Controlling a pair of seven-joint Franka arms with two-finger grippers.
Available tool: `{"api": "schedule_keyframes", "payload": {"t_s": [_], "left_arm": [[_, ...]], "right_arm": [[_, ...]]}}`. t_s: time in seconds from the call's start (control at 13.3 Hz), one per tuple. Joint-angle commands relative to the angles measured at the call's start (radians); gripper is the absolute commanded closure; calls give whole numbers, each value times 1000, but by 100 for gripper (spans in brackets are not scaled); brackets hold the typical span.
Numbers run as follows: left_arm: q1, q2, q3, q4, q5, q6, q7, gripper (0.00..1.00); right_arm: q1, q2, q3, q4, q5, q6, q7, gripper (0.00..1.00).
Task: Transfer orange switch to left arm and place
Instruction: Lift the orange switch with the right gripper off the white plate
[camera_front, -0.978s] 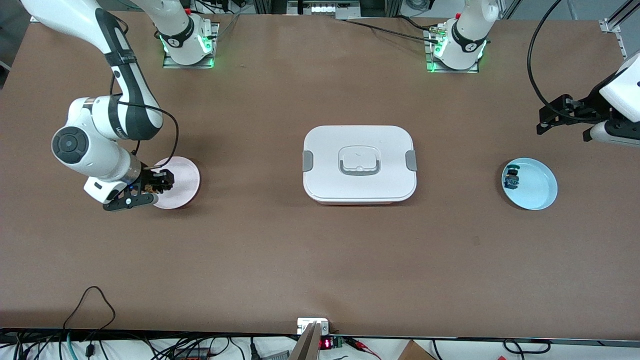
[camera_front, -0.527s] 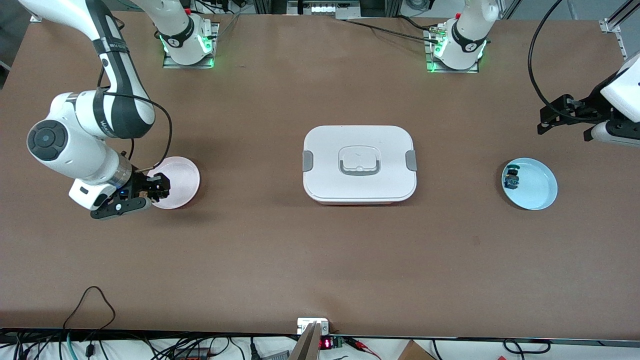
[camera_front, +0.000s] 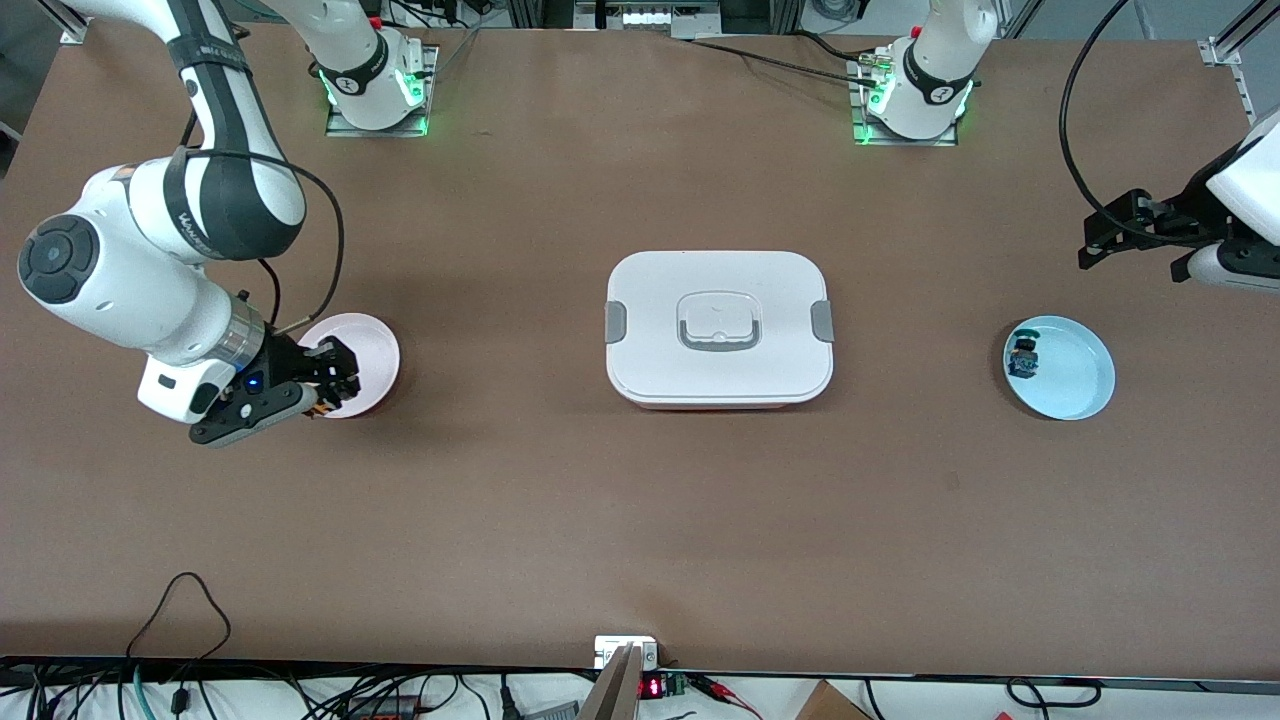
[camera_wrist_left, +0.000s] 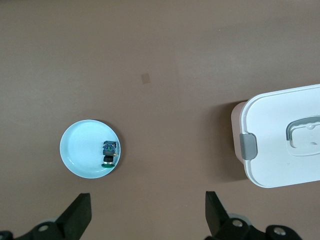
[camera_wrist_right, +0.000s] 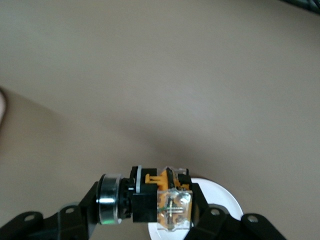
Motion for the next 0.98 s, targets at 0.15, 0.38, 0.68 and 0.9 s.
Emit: {"api": "schedule_keyframes", "payload": {"t_s": [0.15, 0.38, 0.68, 0.9], "left_arm": [[4, 13, -2, 30, 7, -25, 12, 0], [-7, 16, -2, 30, 16, -25, 11, 0], [7, 41, 3, 22, 12, -27, 11, 0], [7, 92, 8, 15, 21, -39, 11, 0]], "right_arm": [[-8, -42, 85, 38, 65, -25, -136, 100], [-8, -74, 108, 50, 215, -25, -347, 100], [-5, -96, 148, 50, 428, -22, -595, 100], [45, -96, 154, 55, 614, 10, -670, 100]]}}
